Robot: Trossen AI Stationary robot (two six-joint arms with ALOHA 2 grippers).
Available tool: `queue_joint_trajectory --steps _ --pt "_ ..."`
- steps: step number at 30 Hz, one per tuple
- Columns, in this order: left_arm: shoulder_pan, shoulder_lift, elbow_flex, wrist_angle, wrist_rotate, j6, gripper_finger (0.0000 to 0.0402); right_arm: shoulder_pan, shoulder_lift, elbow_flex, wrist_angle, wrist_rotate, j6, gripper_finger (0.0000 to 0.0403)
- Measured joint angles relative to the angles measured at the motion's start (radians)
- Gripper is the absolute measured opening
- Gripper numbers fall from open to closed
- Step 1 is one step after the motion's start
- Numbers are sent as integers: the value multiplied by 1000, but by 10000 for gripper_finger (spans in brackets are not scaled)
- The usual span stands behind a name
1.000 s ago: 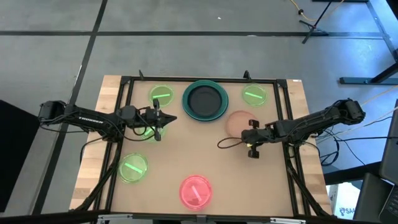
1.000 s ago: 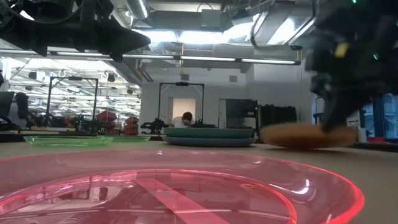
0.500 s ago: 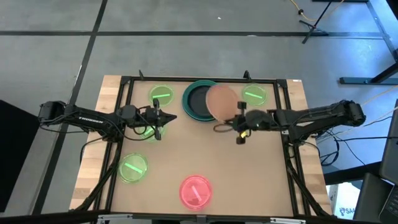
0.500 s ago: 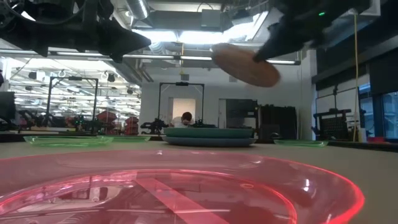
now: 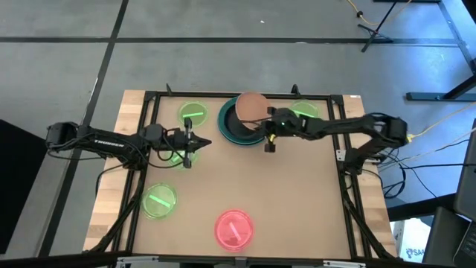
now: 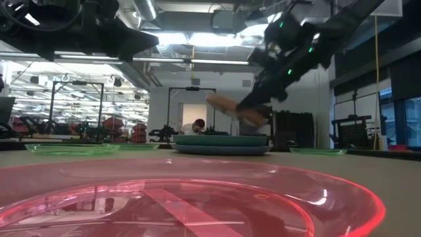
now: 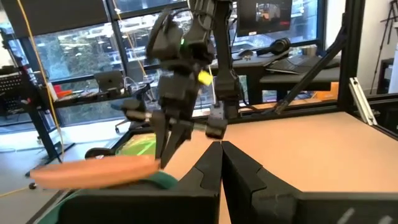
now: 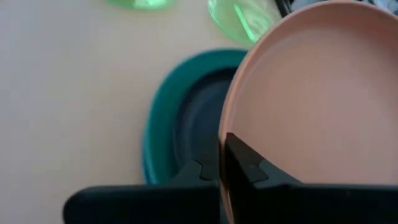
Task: Stack plastic plates
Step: Stack the orange plate on top of the black plate
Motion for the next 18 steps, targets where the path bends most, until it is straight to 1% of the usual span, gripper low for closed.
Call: queue_joint_trajectory --steps 4,9,14,16,18 --pt "6 0 0 -1 0 -4 2 -31 86 0 64 -26 -19 1" --pt "4 0 0 -2 1 -26 2 -30 158 19 113 -47 -22 1" --pt "-3 0 0 -7 2 -33 2 -29 224 44 118 -52 35 3" --pt "-10 0 0 -7 2 -33 2 -30 242 49 112 -52 48 13" --pt "-11 0 0 -7 3 -32 2 -29 249 53 113 -51 58 33"
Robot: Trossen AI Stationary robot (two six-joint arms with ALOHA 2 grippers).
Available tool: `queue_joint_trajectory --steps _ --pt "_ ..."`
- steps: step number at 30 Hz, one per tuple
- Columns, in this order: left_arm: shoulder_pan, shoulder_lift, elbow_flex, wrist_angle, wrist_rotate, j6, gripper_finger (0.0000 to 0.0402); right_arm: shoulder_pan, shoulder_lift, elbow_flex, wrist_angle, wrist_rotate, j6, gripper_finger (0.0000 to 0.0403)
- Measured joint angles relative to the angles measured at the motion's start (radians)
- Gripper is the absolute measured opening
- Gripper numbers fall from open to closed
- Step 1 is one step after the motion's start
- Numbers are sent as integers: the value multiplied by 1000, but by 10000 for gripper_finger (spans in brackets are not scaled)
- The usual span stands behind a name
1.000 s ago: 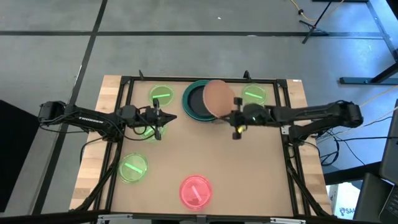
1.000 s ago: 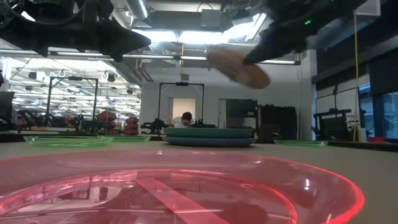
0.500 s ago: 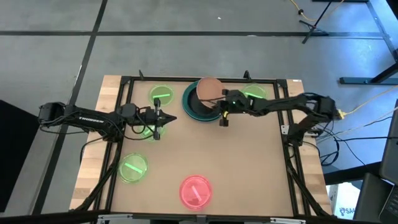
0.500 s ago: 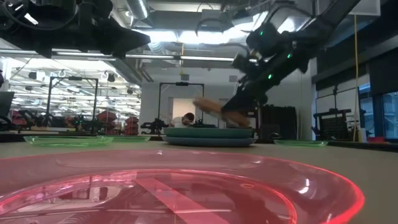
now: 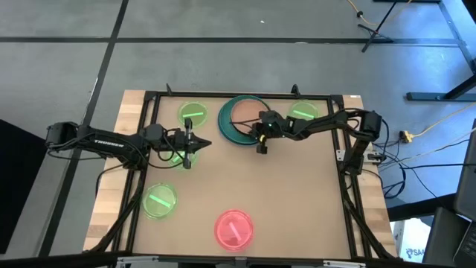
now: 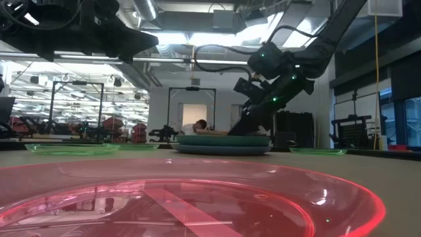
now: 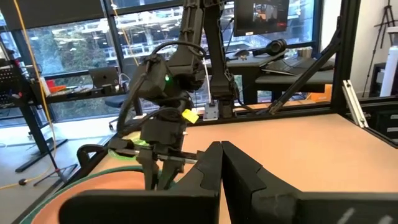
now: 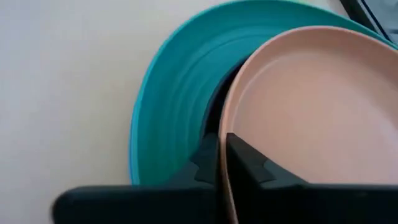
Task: Stack plastic plates
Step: Stack the orange plate on top of the black plate, then stack the pink transparent plate on top of the orange plate
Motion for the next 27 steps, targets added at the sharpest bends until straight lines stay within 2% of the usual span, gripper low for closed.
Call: queue_joint_trajectory --steps 5,10,13,18,27 --pt "0 0 0 -2 -1 -8 2 27 -14 2 -9 1 -1 102" --pt "-3 0 0 -10 -1 -51 2 106 -119 27 -122 1 52 146" --pt "-28 3 0 -10 -2 -54 2 193 -173 28 -163 -8 123 155" --pt "-97 42 0 11 -12 -54 2 357 -181 26 -171 -22 236 156" --pt "-200 174 45 47 -83 -75 2 586 -69 26 -42 16 436 156"
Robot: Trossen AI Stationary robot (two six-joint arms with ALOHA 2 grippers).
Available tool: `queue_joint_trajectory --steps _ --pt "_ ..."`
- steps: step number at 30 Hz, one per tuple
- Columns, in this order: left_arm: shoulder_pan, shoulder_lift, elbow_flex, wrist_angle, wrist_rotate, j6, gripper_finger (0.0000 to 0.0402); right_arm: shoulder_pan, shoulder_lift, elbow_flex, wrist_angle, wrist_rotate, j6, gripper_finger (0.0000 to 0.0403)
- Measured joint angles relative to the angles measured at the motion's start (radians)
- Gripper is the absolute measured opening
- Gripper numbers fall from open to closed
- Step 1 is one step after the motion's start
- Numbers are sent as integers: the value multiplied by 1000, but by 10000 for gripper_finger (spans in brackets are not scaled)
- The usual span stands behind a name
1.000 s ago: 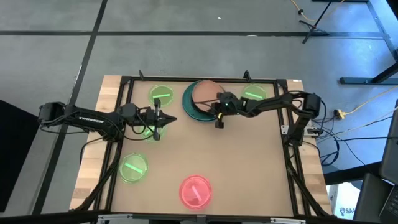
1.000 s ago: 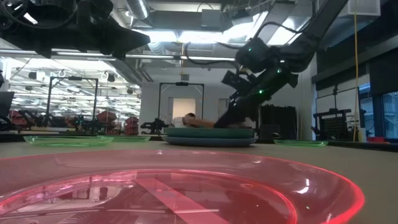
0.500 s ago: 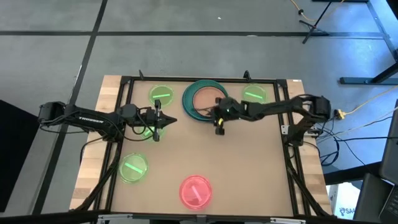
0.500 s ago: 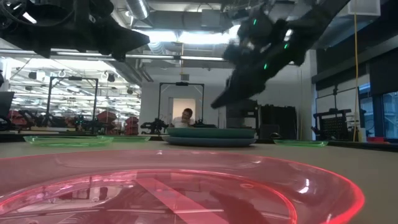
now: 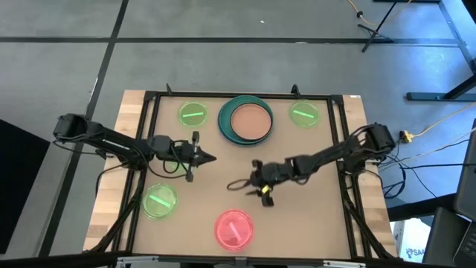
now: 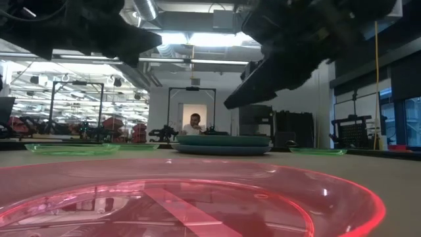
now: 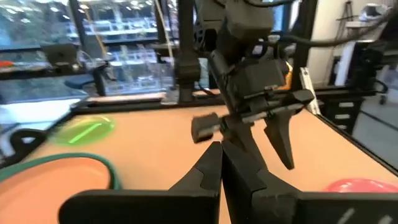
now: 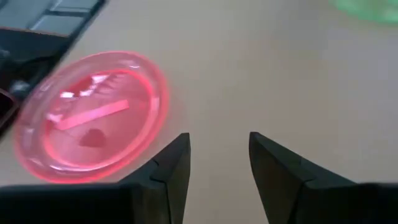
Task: Stack plastic plates
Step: Stack the pink transparent plate on top of the orange plate
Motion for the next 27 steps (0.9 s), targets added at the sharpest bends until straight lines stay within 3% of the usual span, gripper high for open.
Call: queue_joint_trajectory --steps 11,20,27 --pt "-66 106 27 -5 -9 -82 2 146 178 82 85 54 287 156" --pt "-131 114 26 -9 -8 -109 2 153 261 134 35 127 502 156" --pt "-156 114 26 0 -6 -109 2 162 262 134 55 102 535 156"
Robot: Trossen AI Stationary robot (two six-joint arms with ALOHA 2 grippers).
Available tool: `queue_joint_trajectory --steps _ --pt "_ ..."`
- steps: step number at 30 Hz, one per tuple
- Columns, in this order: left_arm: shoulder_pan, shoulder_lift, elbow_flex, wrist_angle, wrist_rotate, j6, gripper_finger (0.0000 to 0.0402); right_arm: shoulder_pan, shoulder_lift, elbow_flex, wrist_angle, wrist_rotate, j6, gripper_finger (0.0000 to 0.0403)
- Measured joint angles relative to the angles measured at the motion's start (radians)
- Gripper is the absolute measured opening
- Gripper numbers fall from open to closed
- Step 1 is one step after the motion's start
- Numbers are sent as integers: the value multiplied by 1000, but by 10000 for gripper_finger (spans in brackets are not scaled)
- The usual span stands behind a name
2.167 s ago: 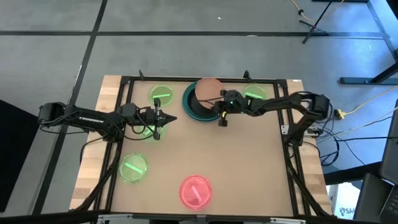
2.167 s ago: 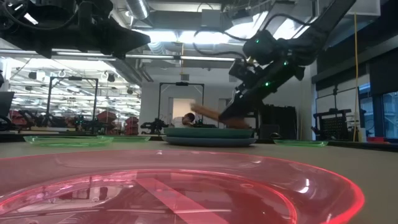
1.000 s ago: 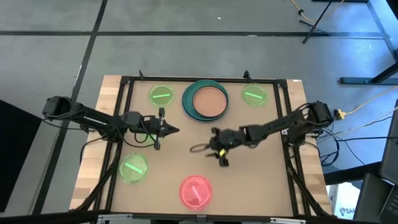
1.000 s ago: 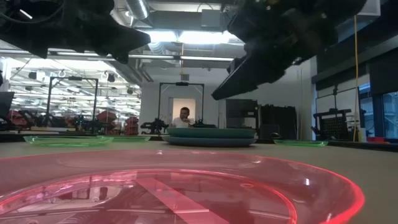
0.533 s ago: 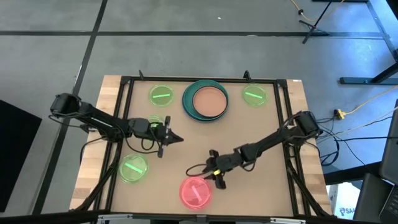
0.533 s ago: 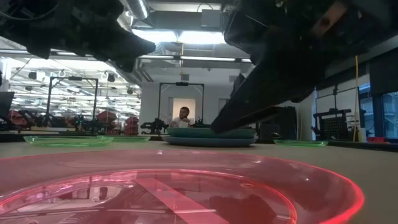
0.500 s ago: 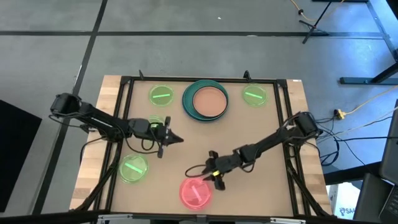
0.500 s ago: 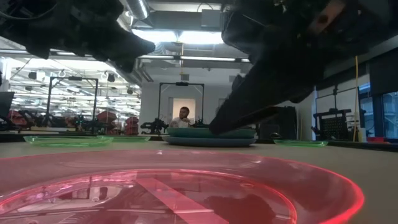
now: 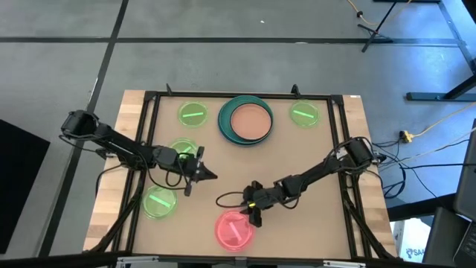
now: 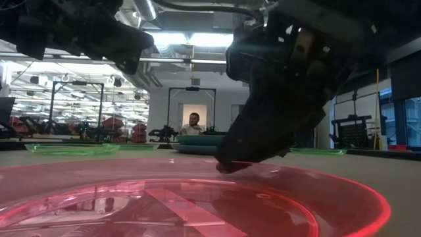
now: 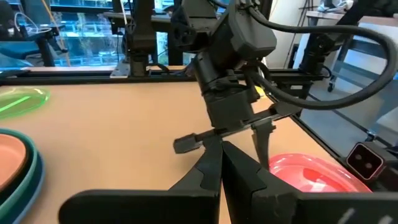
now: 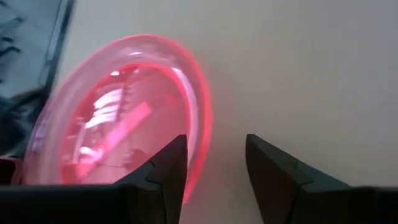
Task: Stack plastic plates
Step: Stack the pink transparent plate on top of the orange plate
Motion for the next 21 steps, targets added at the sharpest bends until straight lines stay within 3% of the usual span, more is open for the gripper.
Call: queue_joint_trajectory --steps 9,12,18,21 --pt "1 -1 0 8 5 0 2 11 39 1 48 -42 21 149" --pt "1 -1 0 3 4 0 2 11 39 2 43 -41 12 119" --pt "3 -1 0 1 2 1 2 9 38 1 28 -28 -35 16" --pt "3 -1 0 1 2 1 2 2 30 1 19 -31 -57 11"
